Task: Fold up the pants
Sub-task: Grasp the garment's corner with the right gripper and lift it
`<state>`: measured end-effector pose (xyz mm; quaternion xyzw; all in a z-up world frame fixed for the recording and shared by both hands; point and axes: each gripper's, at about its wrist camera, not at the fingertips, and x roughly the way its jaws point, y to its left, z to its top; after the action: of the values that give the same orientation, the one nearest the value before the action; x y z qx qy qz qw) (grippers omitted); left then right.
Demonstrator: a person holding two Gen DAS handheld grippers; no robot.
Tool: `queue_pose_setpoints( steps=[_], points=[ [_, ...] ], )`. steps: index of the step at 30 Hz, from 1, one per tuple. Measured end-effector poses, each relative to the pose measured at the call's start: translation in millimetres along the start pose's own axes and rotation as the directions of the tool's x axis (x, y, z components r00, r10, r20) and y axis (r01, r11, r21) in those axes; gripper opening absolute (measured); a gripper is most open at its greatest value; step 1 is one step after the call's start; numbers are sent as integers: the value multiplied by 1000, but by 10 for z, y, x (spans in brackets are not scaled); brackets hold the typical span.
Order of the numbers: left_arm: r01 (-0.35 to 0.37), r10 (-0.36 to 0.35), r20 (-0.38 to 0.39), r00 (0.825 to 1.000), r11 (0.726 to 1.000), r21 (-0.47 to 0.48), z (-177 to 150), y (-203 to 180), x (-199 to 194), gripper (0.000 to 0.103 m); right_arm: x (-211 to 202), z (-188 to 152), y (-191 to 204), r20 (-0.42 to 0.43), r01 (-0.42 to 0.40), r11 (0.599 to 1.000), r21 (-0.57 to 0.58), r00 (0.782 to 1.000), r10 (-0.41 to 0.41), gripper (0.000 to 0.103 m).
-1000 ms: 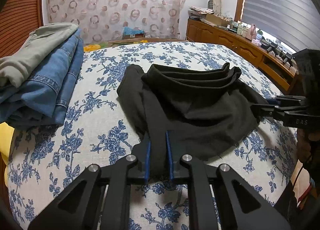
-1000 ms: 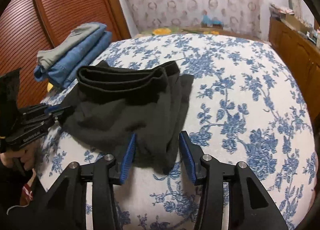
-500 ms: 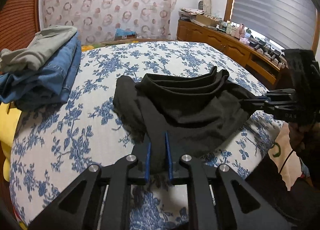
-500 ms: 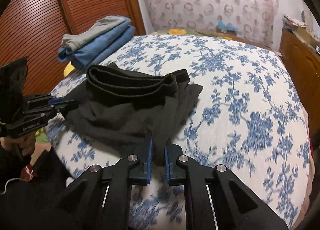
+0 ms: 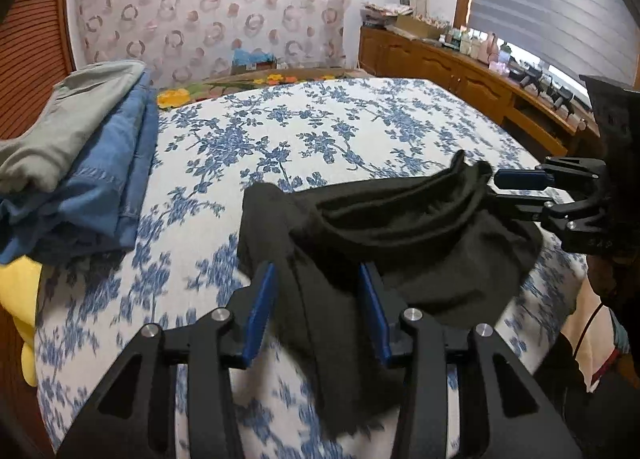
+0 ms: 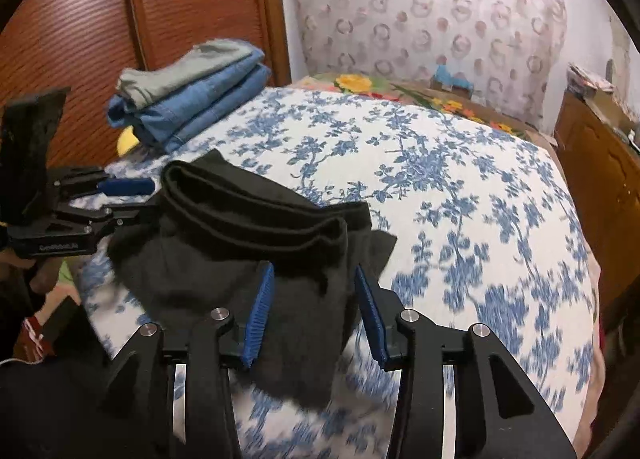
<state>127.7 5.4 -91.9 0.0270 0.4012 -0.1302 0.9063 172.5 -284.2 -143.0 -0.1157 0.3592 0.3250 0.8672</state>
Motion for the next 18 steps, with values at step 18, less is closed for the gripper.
queue_pose_setpoints(
  steps=[18],
  points=[
    [-27,27,-14,1000,1000,-15,134,104,205,42,277,211,-207,-19,-18,1000,2,1000,18,5]
  ],
)
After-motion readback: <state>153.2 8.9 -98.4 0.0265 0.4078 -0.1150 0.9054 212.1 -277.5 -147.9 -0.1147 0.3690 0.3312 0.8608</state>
